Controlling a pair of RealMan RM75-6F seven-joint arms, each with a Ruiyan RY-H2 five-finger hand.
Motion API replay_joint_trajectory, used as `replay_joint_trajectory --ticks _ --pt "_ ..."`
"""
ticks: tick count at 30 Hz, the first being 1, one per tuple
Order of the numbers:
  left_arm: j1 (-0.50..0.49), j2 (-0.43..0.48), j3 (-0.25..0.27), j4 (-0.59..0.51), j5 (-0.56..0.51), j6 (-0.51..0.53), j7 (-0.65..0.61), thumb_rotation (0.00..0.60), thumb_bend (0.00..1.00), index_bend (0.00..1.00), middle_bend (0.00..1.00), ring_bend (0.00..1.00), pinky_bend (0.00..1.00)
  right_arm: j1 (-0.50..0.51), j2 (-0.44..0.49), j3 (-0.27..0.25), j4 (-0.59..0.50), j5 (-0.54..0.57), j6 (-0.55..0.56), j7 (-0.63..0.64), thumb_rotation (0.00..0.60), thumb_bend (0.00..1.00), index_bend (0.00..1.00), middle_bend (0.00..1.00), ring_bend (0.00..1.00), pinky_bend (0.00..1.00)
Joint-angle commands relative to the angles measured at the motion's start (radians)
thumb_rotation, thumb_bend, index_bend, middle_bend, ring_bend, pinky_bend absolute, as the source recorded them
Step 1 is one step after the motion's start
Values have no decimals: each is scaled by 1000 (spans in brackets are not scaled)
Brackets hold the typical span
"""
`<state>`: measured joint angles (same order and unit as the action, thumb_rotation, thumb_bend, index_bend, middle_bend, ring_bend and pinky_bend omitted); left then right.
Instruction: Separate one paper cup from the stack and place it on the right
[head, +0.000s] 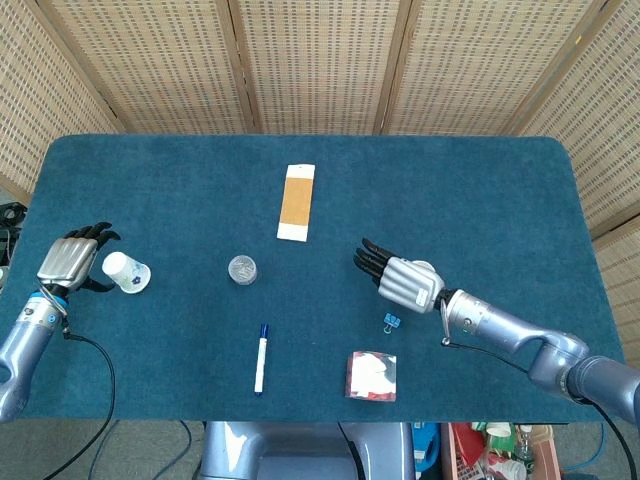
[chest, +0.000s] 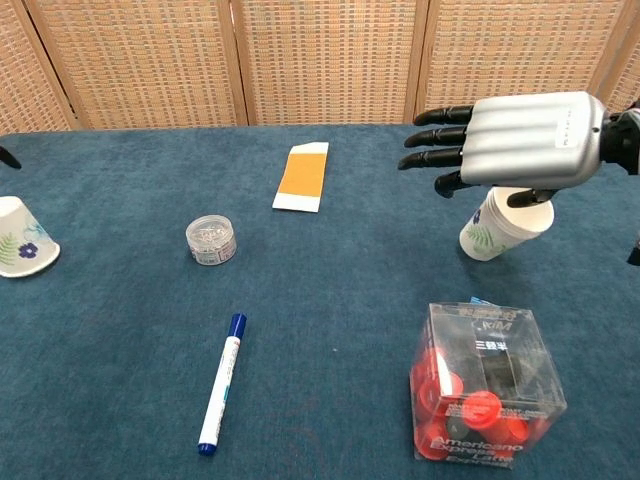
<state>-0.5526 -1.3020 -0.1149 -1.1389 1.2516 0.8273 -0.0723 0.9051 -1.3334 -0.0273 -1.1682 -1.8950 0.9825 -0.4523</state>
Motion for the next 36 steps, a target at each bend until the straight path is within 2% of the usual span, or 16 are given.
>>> replay_joint_trajectory --ticks 1,9,13,17,21,23,26,31,36 --pt "1 19 -4 -42 -13 -6 -16 600 28 0 0 0 48 -23 -38 38 14 58 28 14 600 20 101 33 0 23" --pt "45 100 -34 -189 16 113 -91 600 29 0 0 0 21 -80 -57 103 -40 143 138 31 600 0 40 0 0 0" --pt "93 138 -41 -295 18 215 -75 600 28 0 0 0 0 -153 -23 126 -152 181 255 50 600 0 8 0 0 0" --pt "144 148 -35 -374 12 310 -19 600 28 0 0 0 0 -265 13 119 -279 221 387 66 600 0 0 0 0 0" --pt "198 128 -21 -415 29 419 27 600 27 0 0 0 0 -395 17 92 -348 261 526 120 600 0 0 0 0 0" --pt "238 105 -1 -427 68 510 76 600 27 0 0 0 0 -480 3 70 -352 286 613 183 600 0 0 0 0 0" --pt "292 86 30 -459 104 596 116 600 27 0 0 0 0 -570 -9 34 -328 314 675 258 600 0 0 0 0 0" --pt "342 83 68 -474 142 652 165 600 27 0 0 0 0 -670 -8 5 -303 352 716 331 600 0 0 0 0 0" --pt "354 85 70 -473 154 658 168 600 27 0 0 0 0 -703 -12 13 -260 354 721 385 600 0 0 0 0 0"
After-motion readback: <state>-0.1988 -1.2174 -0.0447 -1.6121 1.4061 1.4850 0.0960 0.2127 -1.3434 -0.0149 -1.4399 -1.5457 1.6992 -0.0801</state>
